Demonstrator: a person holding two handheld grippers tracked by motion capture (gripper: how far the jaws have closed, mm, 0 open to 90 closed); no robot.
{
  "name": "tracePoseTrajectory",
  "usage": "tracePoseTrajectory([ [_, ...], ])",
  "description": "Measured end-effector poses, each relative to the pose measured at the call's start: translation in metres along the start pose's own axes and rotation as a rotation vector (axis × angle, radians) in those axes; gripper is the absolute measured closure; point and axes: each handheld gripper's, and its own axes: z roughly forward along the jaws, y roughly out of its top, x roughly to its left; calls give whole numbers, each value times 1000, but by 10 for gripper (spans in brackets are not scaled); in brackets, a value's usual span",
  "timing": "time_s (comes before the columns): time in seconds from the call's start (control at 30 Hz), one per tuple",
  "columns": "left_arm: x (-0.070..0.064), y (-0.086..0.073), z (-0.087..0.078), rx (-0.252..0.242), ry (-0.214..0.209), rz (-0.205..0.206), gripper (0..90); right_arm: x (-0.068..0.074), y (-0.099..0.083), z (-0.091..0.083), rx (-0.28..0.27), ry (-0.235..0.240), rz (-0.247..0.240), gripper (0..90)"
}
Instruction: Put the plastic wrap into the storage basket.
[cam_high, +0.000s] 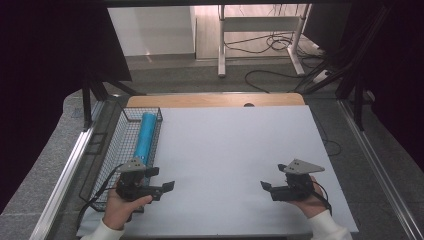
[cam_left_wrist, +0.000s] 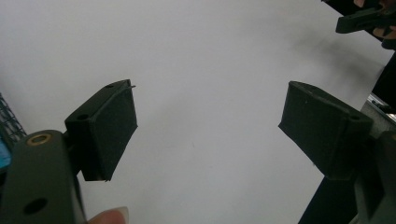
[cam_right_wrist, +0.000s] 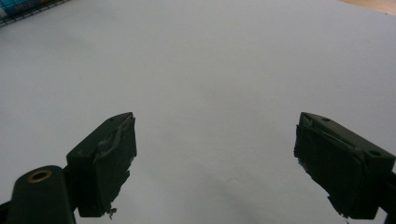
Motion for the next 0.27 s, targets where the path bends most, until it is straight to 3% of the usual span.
tracePoseTrajectory([
  [0.27, -1, -2, 5, 9, 23, 20, 187, 1, 0, -4, -19, 4, -2, 134],
])
